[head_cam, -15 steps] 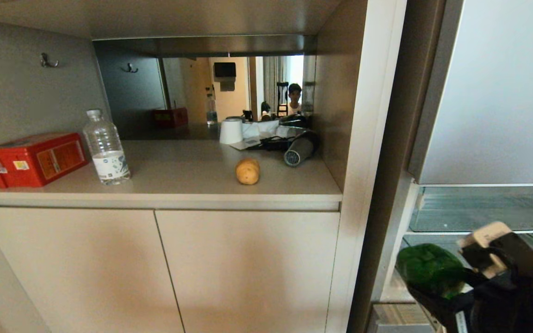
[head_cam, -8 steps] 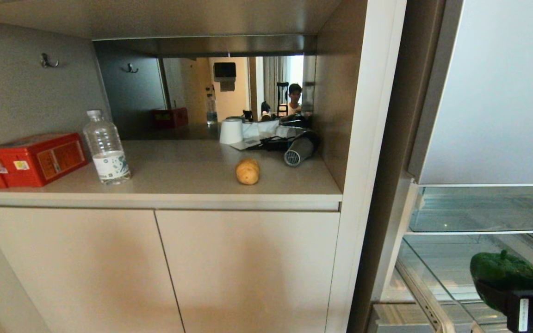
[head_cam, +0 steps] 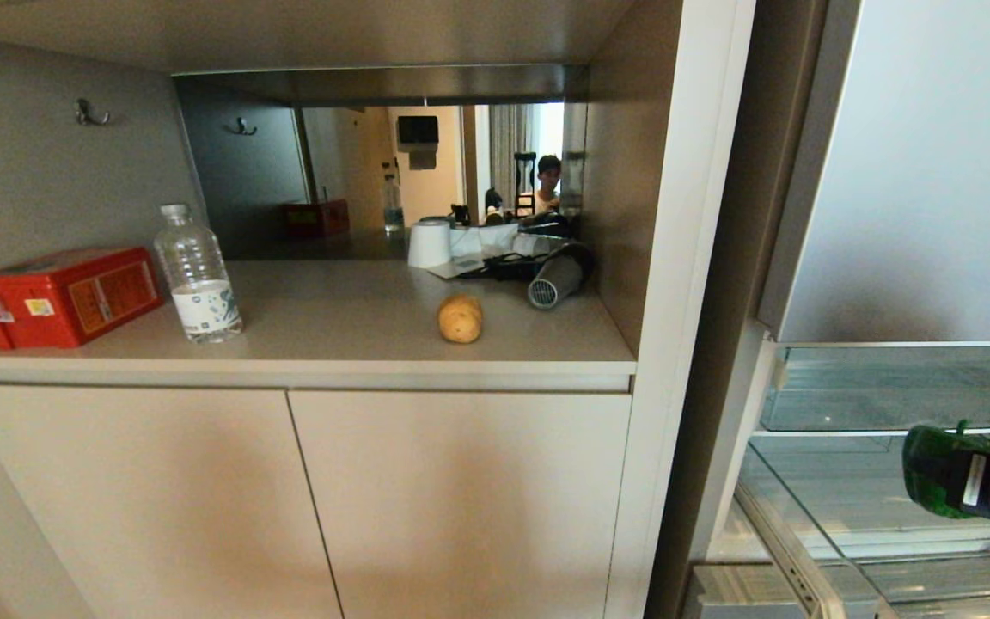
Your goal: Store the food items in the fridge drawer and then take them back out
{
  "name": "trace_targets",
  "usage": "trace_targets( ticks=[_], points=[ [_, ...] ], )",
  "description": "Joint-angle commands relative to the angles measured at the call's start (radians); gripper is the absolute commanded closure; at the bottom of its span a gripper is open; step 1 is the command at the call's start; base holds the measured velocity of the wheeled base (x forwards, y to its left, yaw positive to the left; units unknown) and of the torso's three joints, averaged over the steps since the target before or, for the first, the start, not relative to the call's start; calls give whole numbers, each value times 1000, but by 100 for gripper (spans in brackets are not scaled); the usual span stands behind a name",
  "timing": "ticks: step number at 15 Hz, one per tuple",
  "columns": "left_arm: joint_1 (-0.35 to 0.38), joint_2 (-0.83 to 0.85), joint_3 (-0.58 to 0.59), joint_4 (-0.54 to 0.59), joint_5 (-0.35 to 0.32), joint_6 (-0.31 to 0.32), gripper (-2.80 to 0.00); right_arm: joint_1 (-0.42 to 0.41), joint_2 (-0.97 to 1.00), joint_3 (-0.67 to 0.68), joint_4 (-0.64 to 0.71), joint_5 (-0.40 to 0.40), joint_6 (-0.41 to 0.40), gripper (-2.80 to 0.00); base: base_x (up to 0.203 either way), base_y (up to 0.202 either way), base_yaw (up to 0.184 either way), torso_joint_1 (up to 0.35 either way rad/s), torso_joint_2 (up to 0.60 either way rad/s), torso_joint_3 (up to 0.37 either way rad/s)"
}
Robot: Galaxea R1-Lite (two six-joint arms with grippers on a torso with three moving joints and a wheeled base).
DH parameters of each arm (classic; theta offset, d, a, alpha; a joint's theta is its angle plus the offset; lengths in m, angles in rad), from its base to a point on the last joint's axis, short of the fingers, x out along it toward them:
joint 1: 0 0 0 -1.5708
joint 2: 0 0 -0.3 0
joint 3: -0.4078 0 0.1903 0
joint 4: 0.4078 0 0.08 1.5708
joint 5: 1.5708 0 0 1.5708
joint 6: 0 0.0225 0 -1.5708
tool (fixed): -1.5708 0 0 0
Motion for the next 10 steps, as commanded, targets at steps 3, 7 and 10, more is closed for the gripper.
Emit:
trace_targets(
  ticks=[3,7,10],
  points=[
    [0,0,11,0,0,0,0,-43,196,-67,-12,9,5,0,0,0,0,0,0,0],
    [0,0,11,0,0,0,0,-74,313,-96,-43,60,14,0,0,0,0,0,0,0],
    [0,0,11,0,0,0,0,-97,379,-112,-45,74,15,0,0,0,0,0,0,0]
  ],
)
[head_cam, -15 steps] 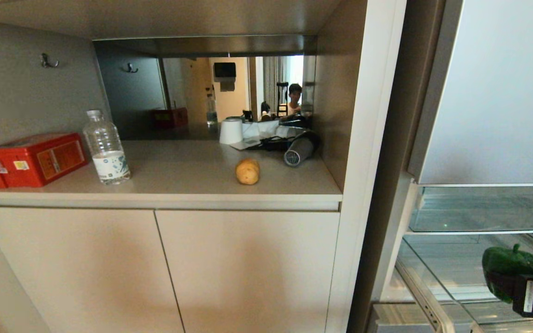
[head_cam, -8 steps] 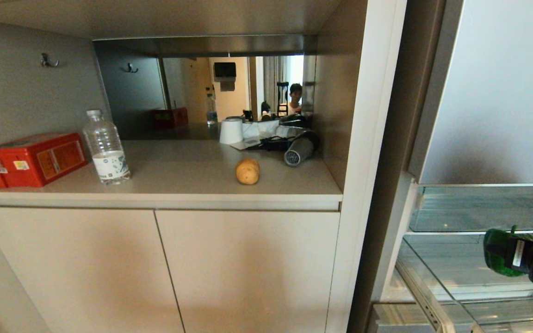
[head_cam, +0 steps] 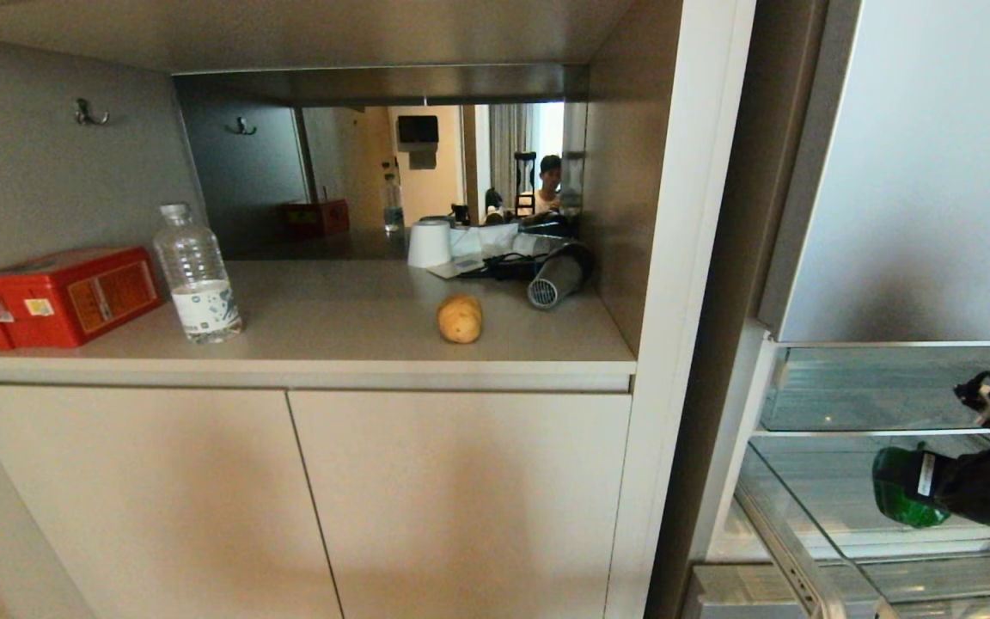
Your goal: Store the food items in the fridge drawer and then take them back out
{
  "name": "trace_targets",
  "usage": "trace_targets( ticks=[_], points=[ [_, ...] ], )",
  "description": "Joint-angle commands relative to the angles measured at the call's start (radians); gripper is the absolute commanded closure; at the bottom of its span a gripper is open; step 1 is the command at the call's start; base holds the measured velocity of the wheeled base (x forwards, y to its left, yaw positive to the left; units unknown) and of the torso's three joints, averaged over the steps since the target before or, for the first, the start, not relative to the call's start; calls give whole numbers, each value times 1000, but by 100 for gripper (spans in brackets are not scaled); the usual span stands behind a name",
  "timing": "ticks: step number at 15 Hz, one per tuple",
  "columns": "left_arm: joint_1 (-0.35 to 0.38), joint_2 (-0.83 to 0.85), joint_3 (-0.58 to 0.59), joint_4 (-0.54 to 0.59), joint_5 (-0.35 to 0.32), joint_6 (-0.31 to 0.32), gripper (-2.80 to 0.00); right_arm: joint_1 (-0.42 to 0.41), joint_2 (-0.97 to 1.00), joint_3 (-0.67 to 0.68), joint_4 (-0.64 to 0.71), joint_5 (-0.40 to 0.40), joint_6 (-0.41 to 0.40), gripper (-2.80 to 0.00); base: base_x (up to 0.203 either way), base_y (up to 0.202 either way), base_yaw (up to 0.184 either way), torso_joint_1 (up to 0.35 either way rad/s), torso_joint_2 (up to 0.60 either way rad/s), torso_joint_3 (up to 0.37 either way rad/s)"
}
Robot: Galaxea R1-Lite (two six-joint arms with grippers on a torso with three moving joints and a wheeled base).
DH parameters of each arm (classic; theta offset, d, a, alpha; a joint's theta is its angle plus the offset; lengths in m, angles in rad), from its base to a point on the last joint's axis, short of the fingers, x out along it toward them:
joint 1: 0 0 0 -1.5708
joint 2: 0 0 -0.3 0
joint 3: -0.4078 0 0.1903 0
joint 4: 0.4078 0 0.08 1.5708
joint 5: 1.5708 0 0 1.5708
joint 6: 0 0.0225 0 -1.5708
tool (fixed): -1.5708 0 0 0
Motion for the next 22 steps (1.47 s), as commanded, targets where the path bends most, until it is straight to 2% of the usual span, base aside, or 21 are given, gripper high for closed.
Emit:
trace_targets(
  ticks=[1,7,16,22],
  points=[
    [0,0,11,0,0,0,0,-10,66,-11,-2,4,1,0,0,0,0,0,0,0],
    [0,0,11,0,0,0,0,-65,189,-104,1,15,-4,0,0,0,0,0,0,0],
    [0,-1,11,0,0,0,0,-274,376,-273,25,67,-74,0,0,0,0,0,0,0],
    [0,-1,11,0,0,0,0,-304,409,-283,24,70,-89,0,0,0,0,0,0,0]
  ],
)
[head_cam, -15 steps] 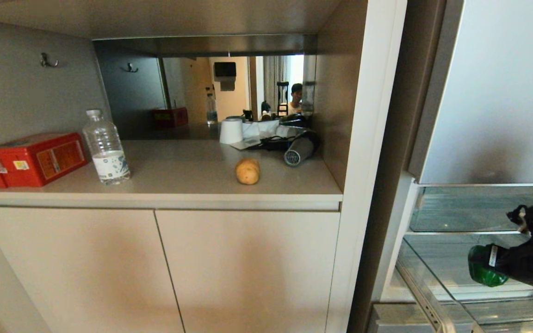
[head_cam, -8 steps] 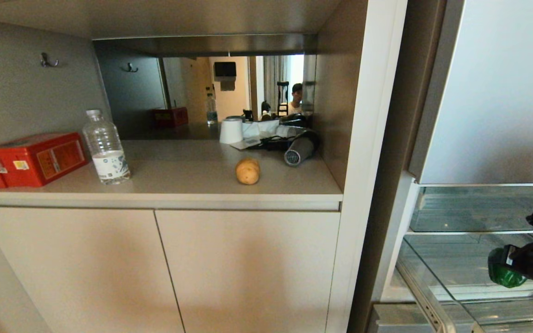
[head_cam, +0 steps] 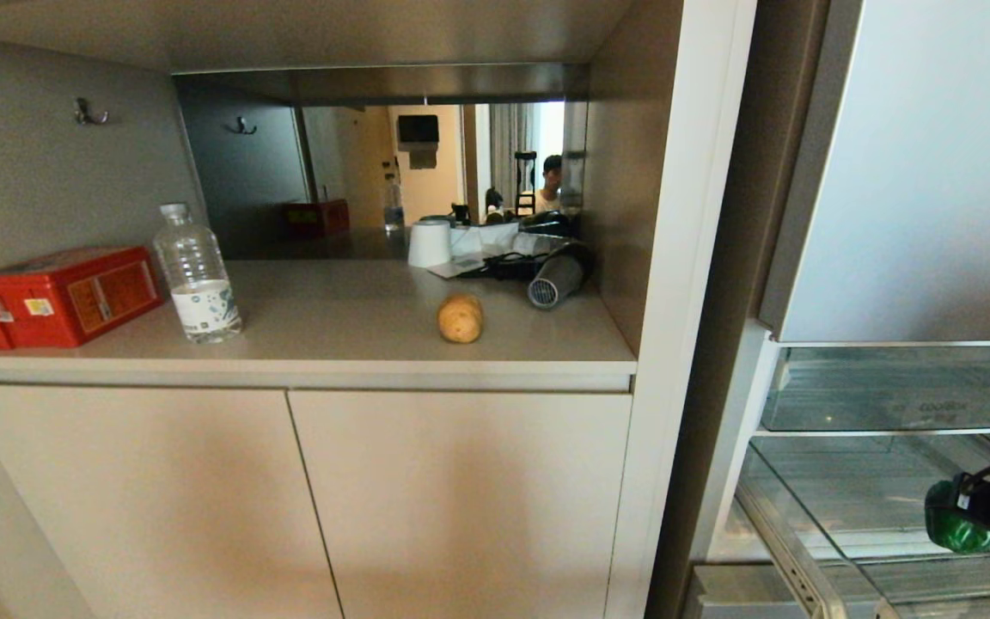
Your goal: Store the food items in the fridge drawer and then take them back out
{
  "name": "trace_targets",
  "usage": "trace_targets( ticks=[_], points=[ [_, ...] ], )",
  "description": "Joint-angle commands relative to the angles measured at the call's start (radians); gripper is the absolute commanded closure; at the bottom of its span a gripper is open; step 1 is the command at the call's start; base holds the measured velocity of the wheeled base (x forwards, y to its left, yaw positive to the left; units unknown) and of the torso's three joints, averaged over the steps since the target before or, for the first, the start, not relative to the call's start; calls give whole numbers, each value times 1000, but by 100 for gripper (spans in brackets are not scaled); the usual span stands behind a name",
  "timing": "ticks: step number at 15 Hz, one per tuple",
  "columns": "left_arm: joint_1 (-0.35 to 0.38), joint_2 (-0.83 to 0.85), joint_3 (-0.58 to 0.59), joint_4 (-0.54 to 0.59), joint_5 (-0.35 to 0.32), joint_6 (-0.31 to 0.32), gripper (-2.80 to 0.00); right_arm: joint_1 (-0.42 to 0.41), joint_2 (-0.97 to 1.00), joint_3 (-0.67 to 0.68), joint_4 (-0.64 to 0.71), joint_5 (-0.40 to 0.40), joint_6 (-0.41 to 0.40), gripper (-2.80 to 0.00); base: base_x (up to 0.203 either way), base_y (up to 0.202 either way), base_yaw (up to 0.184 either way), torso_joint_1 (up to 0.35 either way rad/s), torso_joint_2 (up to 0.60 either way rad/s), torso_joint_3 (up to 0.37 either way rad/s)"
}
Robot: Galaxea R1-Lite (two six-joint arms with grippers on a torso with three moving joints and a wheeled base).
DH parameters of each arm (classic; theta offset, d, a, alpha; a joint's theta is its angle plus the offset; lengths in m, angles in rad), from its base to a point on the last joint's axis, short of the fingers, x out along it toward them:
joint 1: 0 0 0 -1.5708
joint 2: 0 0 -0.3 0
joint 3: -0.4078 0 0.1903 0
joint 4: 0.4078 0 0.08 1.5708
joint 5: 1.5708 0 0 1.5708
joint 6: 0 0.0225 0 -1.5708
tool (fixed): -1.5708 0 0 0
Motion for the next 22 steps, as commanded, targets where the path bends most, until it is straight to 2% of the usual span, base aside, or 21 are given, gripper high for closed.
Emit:
trace_targets(
  ticks=[1,13,14,22],
  points=[
    [0,0,11,0,0,0,0,-6,7,1,-3,0,-2,0,0,0,0,0,0,0],
    [0,0,11,0,0,0,0,-15,-41,47,-1,-2,-8,0,0,0,0,0,0,0],
    [0,-1,11,0,0,0,0,-15,-43,50,-1,-3,-8,-280,0,0,0,0,0,0],
    [0,0,11,0,0,0,0,-15,-53,56,-3,-3,-7,-280,0,0,0,0,0,0]
  ],
)
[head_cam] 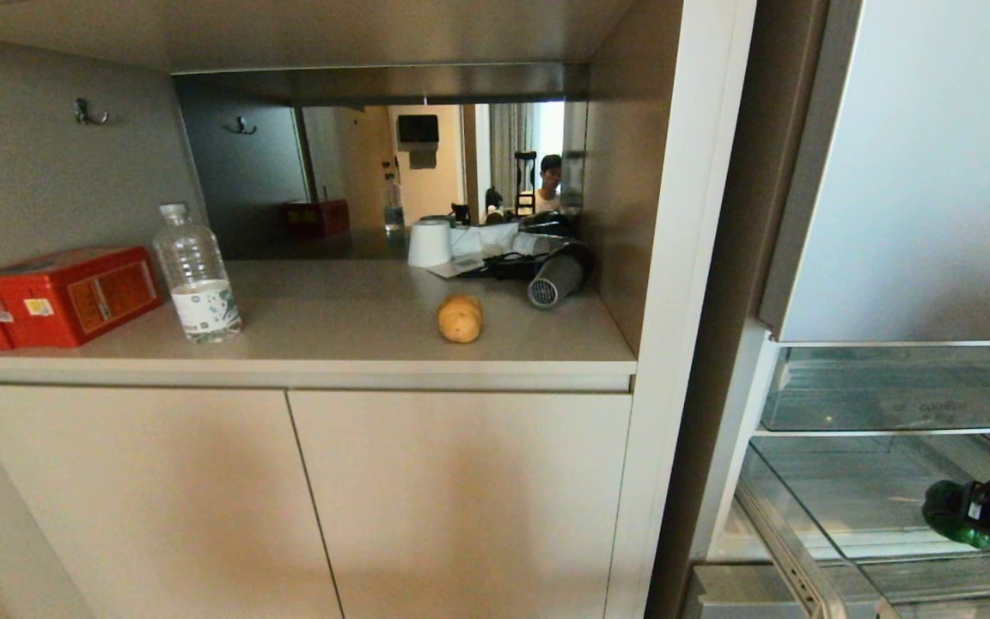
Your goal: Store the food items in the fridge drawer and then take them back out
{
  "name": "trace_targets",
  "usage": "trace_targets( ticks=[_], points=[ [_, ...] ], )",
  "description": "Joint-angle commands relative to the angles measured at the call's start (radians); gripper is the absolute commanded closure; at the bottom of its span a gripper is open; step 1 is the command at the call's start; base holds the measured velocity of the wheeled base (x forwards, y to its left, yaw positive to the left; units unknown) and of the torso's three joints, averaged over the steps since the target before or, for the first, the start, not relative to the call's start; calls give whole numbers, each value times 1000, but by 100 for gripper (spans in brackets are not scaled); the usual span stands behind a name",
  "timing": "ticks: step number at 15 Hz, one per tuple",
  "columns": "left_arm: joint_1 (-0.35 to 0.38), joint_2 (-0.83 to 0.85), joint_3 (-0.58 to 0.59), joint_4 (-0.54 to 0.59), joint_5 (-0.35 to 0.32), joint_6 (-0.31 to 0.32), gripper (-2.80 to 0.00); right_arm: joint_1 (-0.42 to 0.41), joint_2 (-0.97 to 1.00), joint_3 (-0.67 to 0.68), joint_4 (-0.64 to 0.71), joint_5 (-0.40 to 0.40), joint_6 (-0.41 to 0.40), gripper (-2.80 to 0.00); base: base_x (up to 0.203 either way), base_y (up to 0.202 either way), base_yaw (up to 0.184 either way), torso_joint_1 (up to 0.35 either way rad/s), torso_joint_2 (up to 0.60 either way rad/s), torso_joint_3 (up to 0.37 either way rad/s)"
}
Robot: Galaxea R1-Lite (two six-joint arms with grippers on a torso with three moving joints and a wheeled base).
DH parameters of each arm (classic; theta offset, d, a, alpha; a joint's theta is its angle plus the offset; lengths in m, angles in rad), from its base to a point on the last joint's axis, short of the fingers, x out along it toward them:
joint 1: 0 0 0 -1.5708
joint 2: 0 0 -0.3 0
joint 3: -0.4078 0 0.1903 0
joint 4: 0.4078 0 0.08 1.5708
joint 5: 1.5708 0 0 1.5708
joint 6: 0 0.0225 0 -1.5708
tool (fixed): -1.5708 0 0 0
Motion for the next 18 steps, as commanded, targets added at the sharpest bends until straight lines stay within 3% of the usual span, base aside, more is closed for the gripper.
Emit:
trace_targets(
  ticks=[1,5,8,14,18],
  points=[
    [0,0,11,0,0,0,0,0,-21,1,-2,1,1,-280,0,0,0,0,0,0],
    [0,0,11,0,0,0,0,0,-116,30,-2,5,1,-280,0,0,0,0,0,0],
    [0,0,11,0,0,0,0,19,-211,51,6,53,-2,-280,0,0,0,0,0,0],
    [0,0,11,0,0,0,0,147,-419,225,2,179,-40,-280,0,0,0,0,0,0],
    [0,0,11,0,0,0,0,240,-606,314,0,208,-62,-280,0,0,0,0,0,0]
  ],
)
